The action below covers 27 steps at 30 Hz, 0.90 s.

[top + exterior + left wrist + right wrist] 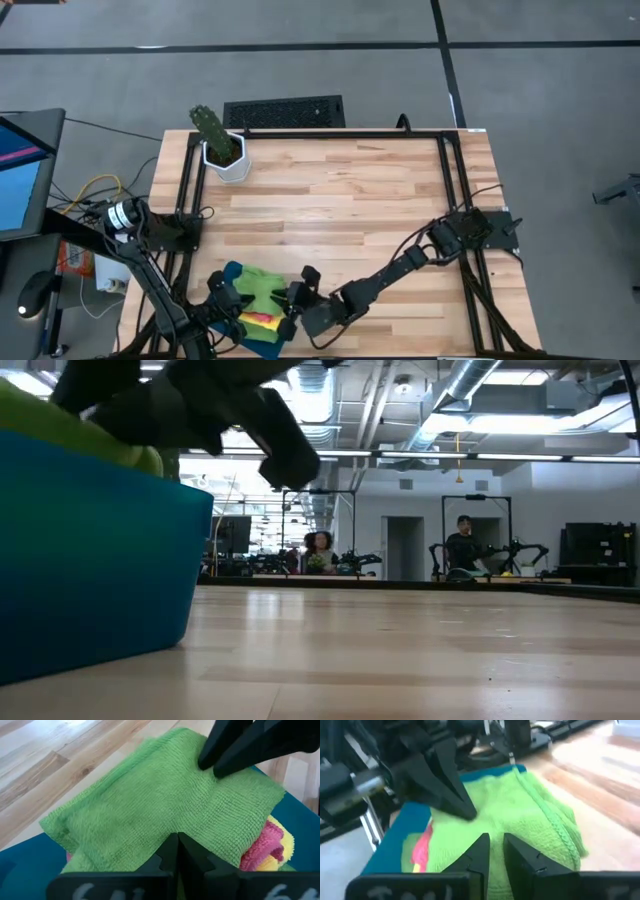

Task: Fold microfiber towels
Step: Return to Home Position

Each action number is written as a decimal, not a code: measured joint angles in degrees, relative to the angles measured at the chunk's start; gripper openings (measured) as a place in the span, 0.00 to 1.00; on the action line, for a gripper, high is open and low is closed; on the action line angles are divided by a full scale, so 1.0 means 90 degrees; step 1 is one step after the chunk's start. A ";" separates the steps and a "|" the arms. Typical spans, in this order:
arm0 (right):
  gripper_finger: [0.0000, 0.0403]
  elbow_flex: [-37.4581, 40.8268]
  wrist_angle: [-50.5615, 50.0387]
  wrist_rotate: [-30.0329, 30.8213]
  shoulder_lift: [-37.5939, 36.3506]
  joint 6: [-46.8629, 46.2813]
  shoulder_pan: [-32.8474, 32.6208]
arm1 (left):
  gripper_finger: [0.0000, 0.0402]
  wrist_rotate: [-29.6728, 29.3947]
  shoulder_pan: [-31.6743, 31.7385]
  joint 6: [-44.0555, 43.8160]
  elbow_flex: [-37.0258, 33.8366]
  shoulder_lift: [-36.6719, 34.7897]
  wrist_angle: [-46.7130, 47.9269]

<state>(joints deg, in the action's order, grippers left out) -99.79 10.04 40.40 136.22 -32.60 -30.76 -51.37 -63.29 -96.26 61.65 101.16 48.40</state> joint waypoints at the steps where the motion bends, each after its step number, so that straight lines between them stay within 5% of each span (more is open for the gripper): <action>1: 0.20 0.0000 -0.0147 -0.0002 0.0000 -0.0099 -0.0018 | 0.00 -0.0003 0.0000 0.0001 0.0000 0.0000 -0.0011; 13: 0.17 -0.0002 -0.0716 -0.0316 0.0000 -0.0377 -0.0054 | 0.00 -0.0087 -0.0008 0.0147 0.0255 -0.0006 0.0014; 20: 0.17 -0.0002 -0.0697 -0.0306 0.0000 -0.0331 -0.0053 | 0.00 -0.1588 -0.0151 0.1556 0.1322 -0.0090 0.0653; 23: 0.17 -0.0002 -0.0687 -0.0311 0.0000 -0.0360 -0.0054 | 0.00 -0.2112 -0.0120 0.1398 0.0884 -0.0092 0.0790; 27: 0.17 -0.0002 -0.0687 -0.0276 0.0000 -0.0348 -0.0107 | 0.00 -0.2362 0.0004 -0.0145 -0.0233 -0.0087 0.0787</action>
<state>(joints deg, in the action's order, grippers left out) -99.81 3.86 37.92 136.22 -35.73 -31.73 -72.63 -63.25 -97.56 59.55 100.38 55.49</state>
